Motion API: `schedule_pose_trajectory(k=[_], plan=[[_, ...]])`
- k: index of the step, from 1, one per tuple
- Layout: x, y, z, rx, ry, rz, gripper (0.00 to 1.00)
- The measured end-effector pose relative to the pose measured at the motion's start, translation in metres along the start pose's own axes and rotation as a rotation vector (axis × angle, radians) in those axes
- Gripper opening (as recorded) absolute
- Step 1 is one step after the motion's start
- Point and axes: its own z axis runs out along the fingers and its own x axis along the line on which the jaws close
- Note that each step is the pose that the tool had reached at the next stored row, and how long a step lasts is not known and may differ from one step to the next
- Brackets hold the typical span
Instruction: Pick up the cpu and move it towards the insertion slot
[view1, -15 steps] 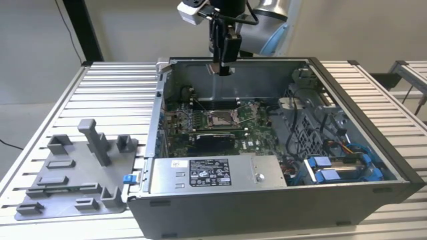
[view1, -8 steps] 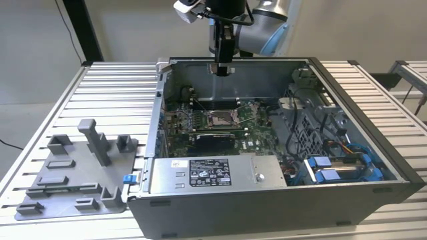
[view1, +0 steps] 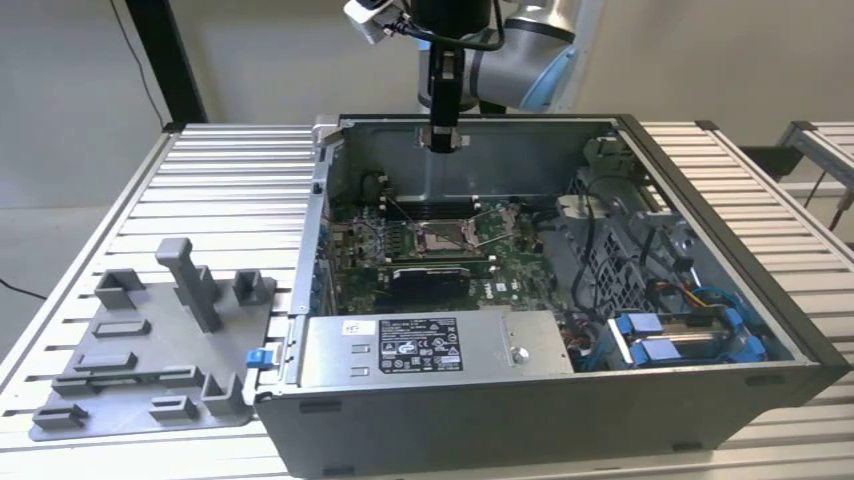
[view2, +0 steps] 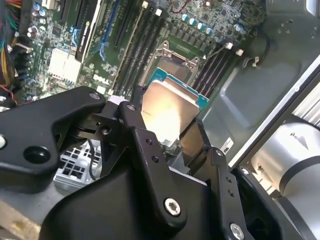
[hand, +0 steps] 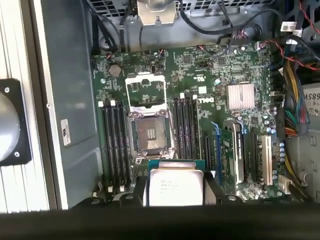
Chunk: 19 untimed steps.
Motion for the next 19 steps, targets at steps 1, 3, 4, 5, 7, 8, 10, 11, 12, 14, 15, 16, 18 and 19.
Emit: schedule_pose_trajectory(k=[1, 3, 4, 5, 7, 8, 10, 11, 12, 14, 15, 16, 18, 19], plan=[[0.0000, 0.0000, 0.0001, 0.0001, 0.0001, 0.012, 0.00], [0.0001, 0.0000, 0.0002, 0.0004, 0.0004, 0.032, 0.00], [0.0001, 0.0000, 0.0002, 0.0005, 0.0004, 0.038, 0.00], [0.0001, 0.0000, 0.0002, 0.0005, 0.0004, 0.038, 0.00], [0.0001, 0.0000, 0.0001, 0.0006, 0.0002, 0.038, 0.00], [0.0001, 0.0000, 0.0001, 0.0006, 0.0002, 0.038, 0.00], [0.0001, 0.0000, 0.0002, 0.0006, 0.0003, 0.037, 0.00], [0.0002, 0.0000, 0.0003, 0.0005, 0.0004, 0.031, 0.00], [0.0002, 0.0001, 0.0003, 0.0003, 0.0002, 0.022, 0.00], [0.0002, 0.0002, 0.0005, 0.0001, 0.0001, 0.005, 0.00], [0.0002, 0.0002, 0.0006, -0.0001, 0.0001, -0.004, 0.00], [0.0002, 0.0002, 0.0007, -0.0002, 0.0000, -0.013, 0.00], [0.0003, 0.0003, 0.0007, -0.0004, -0.0002, -0.029, 0.00], [0.0003, 0.0003, 0.0007, -0.0005, -0.0003, -0.034, 0.00]])
